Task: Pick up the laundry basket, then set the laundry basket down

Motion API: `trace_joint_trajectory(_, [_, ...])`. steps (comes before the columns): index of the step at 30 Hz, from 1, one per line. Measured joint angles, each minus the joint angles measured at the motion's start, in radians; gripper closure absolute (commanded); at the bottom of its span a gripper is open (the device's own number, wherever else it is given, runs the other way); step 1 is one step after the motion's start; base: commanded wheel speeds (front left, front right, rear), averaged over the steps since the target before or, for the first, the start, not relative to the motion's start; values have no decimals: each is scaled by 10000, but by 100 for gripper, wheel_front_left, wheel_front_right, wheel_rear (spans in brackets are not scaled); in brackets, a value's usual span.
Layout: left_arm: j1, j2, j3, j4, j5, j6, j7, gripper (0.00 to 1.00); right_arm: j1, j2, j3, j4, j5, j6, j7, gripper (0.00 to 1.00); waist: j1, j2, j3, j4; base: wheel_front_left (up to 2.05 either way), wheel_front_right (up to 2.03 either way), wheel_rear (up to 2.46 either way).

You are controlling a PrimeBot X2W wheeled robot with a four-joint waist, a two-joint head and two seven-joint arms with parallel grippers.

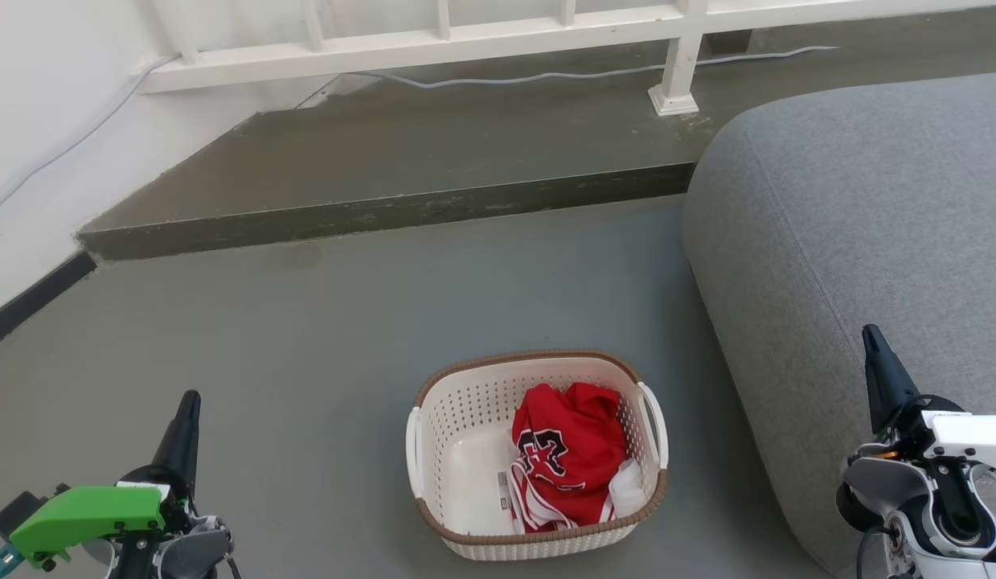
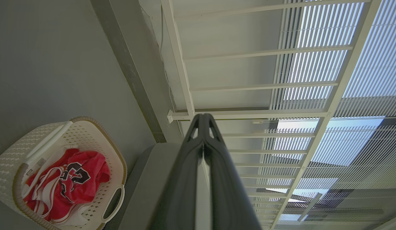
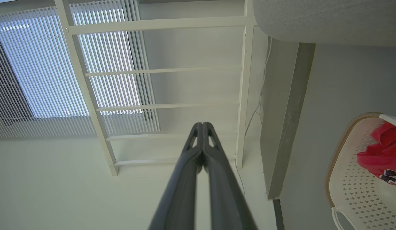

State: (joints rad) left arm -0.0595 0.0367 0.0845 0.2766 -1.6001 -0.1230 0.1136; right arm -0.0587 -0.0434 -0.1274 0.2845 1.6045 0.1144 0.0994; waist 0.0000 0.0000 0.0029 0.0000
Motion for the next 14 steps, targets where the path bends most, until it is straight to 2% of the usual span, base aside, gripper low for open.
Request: trace_joint_trajectory(14, [0, 0, 0, -2, 0, 0, 0, 100, 0, 2, -2, -8, 0, 0, 0, 100, 0, 0, 0, 0, 0, 0, 0])
